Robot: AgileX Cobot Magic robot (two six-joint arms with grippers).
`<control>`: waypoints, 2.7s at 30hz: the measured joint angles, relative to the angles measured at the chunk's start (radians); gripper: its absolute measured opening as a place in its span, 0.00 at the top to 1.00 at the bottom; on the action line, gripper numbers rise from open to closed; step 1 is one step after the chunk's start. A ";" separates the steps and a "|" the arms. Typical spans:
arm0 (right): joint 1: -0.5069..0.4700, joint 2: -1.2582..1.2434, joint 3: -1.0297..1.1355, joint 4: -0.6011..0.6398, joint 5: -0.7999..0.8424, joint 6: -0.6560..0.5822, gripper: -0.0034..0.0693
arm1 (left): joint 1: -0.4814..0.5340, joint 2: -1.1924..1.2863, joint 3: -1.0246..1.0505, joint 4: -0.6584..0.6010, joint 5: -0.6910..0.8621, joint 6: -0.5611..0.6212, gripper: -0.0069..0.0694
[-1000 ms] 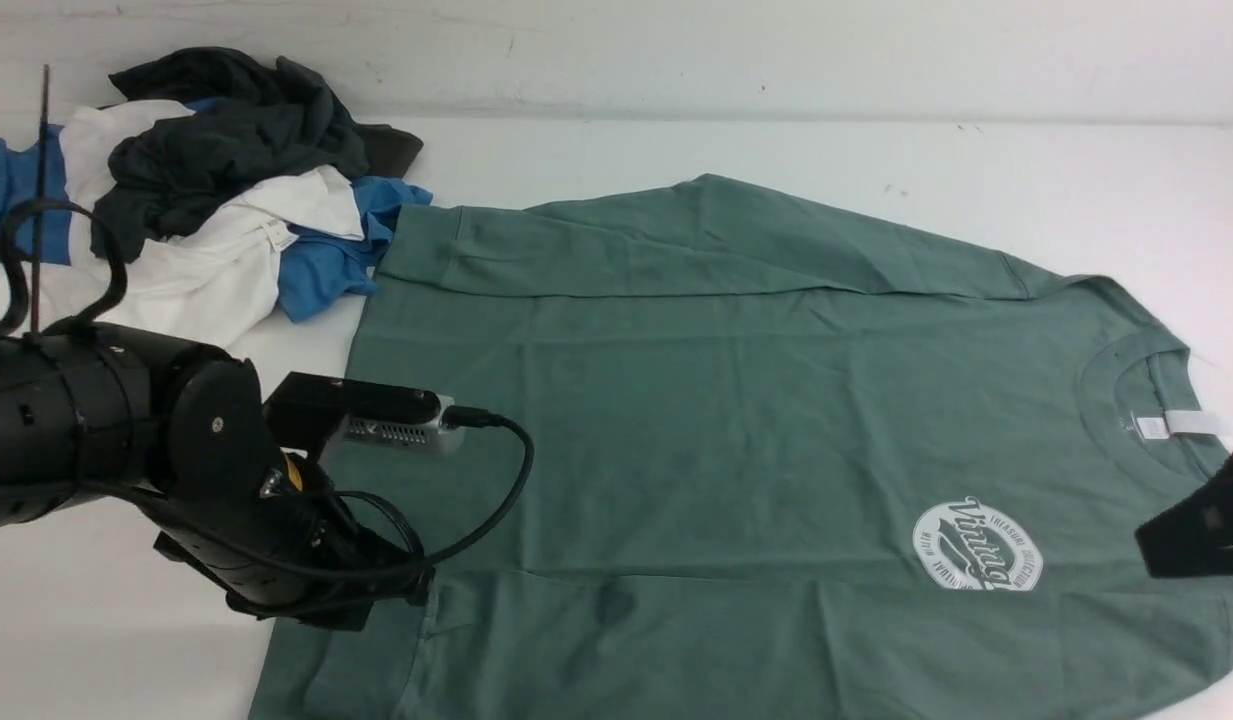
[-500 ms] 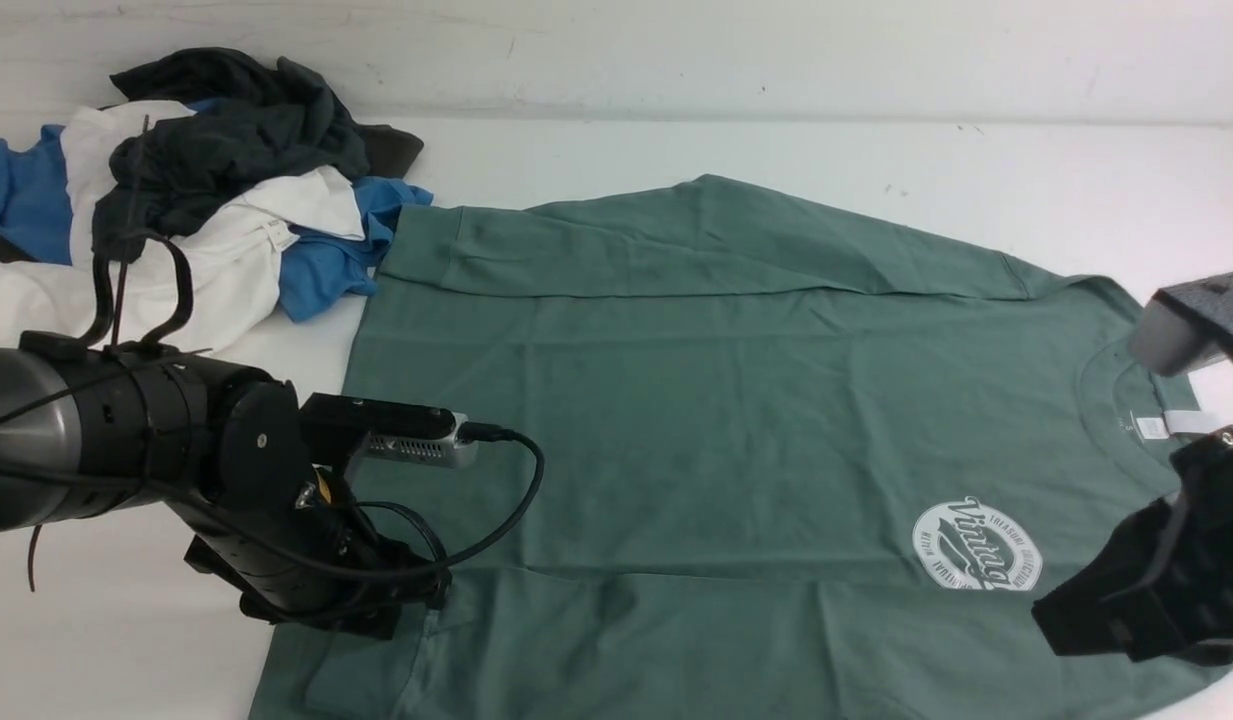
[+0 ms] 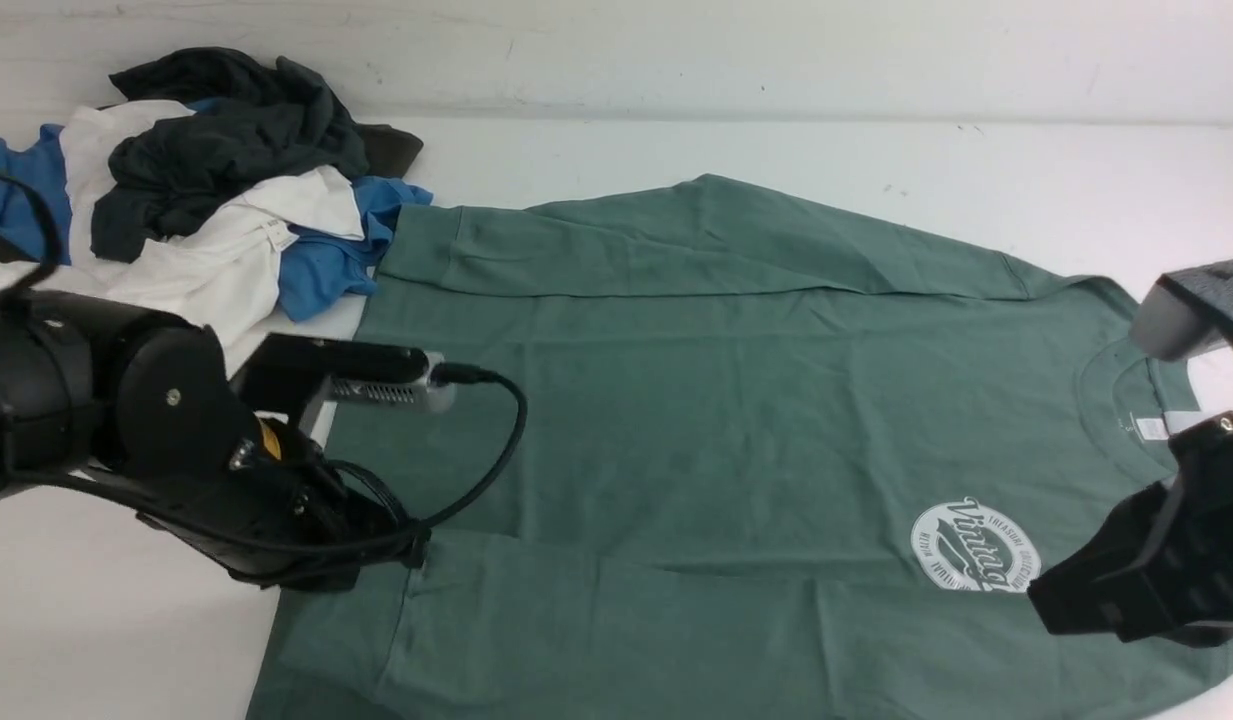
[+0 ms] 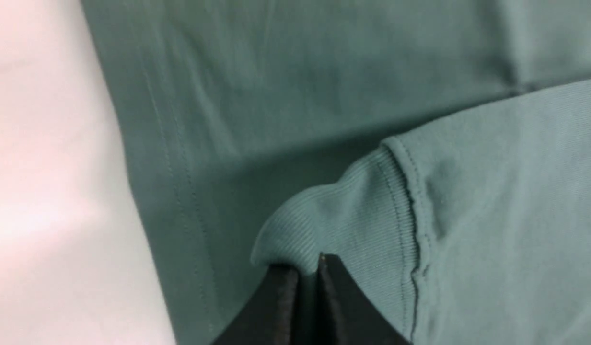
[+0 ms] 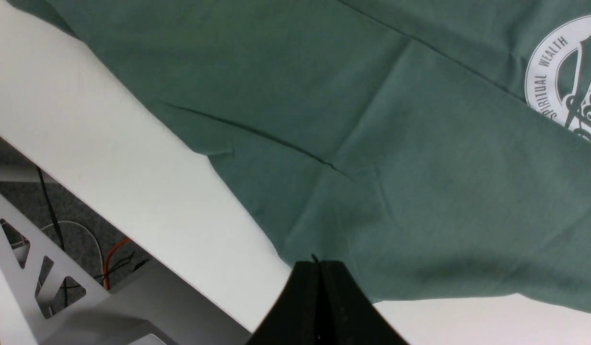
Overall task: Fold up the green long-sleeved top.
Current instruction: Use the left arm to clamp the cuff closest to it, then use the left arm to drag and place the cuff at the centered position on the left edge of the fabric, then use the left arm to clamp the cuff farthest from it
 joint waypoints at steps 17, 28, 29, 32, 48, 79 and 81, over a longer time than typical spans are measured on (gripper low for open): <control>0.000 0.047 0.000 0.004 -0.034 0.001 0.98 | 0.047 0.123 -0.658 0.034 0.145 0.003 0.89; 0.000 0.047 0.000 0.004 -0.032 0.001 0.98 | 0.049 0.377 -0.666 0.124 0.145 0.008 0.89; 0.000 0.047 0.000 0.004 -0.031 0.001 0.98 | 0.049 0.391 -0.666 0.138 0.145 0.002 0.89; 0.000 0.047 0.000 0.004 -0.022 0.001 0.98 | 0.049 0.436 -0.666 0.195 0.143 -0.023 0.87; 0.000 0.047 0.000 0.004 0.011 0.002 0.98 | 0.067 0.521 -0.759 0.413 0.139 -0.261 0.52; 0.004 0.047 0.000 0.022 0.026 0.007 0.98 | 0.227 1.051 -1.374 0.060 0.033 -0.086 0.48; 0.004 0.047 0.000 0.022 0.026 0.007 0.98 | 0.227 1.060 -1.374 0.061 0.005 -0.086 0.48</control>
